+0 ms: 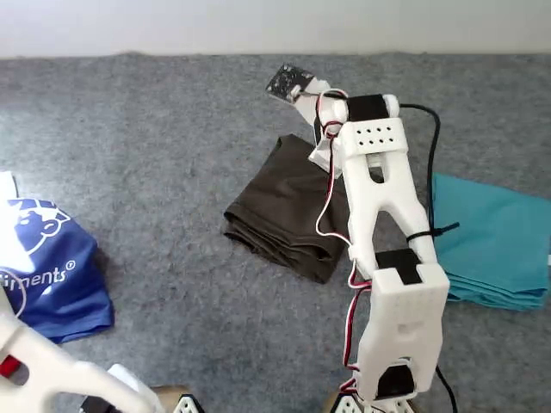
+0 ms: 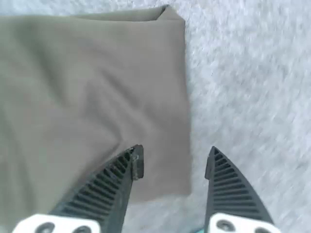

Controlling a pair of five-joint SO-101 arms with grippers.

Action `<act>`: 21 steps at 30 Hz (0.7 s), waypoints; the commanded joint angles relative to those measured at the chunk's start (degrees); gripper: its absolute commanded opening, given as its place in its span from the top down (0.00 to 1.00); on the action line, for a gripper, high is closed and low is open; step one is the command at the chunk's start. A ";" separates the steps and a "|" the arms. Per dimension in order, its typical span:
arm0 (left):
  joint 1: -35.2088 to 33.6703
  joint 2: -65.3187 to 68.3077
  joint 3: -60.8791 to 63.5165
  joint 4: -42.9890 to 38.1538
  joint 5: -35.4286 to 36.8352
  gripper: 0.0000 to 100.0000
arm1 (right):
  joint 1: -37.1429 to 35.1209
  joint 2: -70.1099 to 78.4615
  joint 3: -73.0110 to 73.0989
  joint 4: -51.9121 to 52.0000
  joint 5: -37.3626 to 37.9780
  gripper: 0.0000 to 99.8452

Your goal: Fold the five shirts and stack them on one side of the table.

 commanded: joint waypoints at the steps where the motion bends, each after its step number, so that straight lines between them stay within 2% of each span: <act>1: 0.35 -1.41 -0.40 -0.26 0.53 0.98 | -0.75 -5.58 -2.37 8.48 -7.91 0.79; 4: 0.35 -1.41 -0.31 -0.18 0.53 0.98 | -2.15 -6.55 -2.37 15.08 -15.91 0.92; 5: 0.35 -1.41 -0.31 -0.18 0.53 0.98 | -3.03 -6.55 -2.37 17.19 -17.76 0.98; 6: 0.35 -1.41 -0.31 -0.18 0.53 0.98 | -3.91 -6.20 -2.20 19.12 -18.46 1.00; 8: 0.35 -1.41 -0.31 -0.18 0.53 0.98 | -4.88 -6.29 0.35 19.21 -20.48 0.97; 13: 0.18 -1.41 -0.48 0.79 0.53 0.98 | -7.78 -4.97 6.95 19.03 -26.81 0.99; 21: 0.09 -1.41 -0.40 1.58 0.53 0.98 | -11.82 -0.66 18.90 19.12 -27.43 0.99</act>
